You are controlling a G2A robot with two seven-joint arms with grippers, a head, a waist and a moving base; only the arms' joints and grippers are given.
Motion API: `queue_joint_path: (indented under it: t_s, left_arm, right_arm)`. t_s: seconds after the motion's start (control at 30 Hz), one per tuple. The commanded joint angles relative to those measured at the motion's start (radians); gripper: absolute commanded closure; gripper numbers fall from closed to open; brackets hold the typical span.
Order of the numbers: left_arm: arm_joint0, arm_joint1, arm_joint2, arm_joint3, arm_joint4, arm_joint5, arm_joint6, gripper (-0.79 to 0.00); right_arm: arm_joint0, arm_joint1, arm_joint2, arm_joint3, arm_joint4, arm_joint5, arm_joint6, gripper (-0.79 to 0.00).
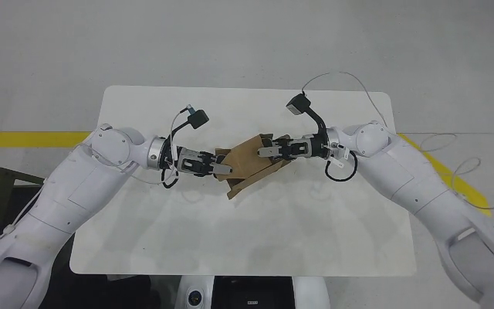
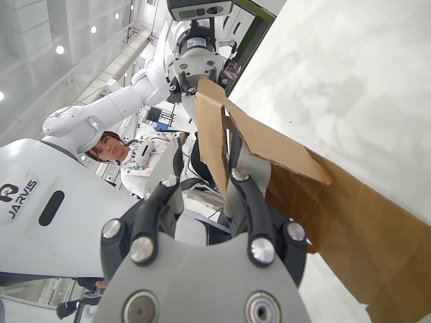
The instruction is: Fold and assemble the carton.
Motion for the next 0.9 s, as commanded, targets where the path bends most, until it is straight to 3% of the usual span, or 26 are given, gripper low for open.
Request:
queue_joint_path:
  t_s: [0.0, 0.13, 0.27, 0.4, 0.57, 0.7, 0.87]
  left_arm:
    - [0.000, 0.000, 0.000, 0.000, 0.000, 0.000, 0.000, 0.000]
    - [0.001, 0.000, 0.001, 0.002, 0.002, 0.001, -0.001, 0.000]
    - [0.001, 0.000, 0.001, 0.002, 0.002, 0.001, -0.001, 0.000]
    - [0.001, 0.000, 0.001, 0.002, 0.002, 0.001, -0.001, 0.000]
    - [0.001, 0.000, 0.001, 0.002, 0.002, 0.001, -0.001, 0.000]
    - [0.023, 0.000, -0.009, -0.026, 0.028, 0.019, 0.034, 0.000]
    - [0.041, 0.001, -0.028, -0.041, 0.039, 0.028, 0.032, 0.000]
  right_arm:
    - [0.000, 0.000, 0.000, 0.000, -0.001, 0.000, 0.000, -0.314]
    - [0.000, 0.000, 0.000, 0.000, -0.001, 0.000, 0.000, -0.431]
    - [0.000, 0.000, 0.000, 0.000, -0.001, 0.000, 0.000, -0.446]
    - [0.000, 0.000, 0.000, 0.000, -0.001, 0.000, 0.000, -0.576]
    - [-0.024, 0.003, 0.026, -0.032, -0.044, 0.026, -0.039, -0.526]
    - [-0.043, 0.007, 0.057, -0.049, -0.057, 0.037, -0.032, -0.385]
    - [-0.063, 0.008, 0.091, -0.060, -0.055, 0.047, 0.001, -0.369]
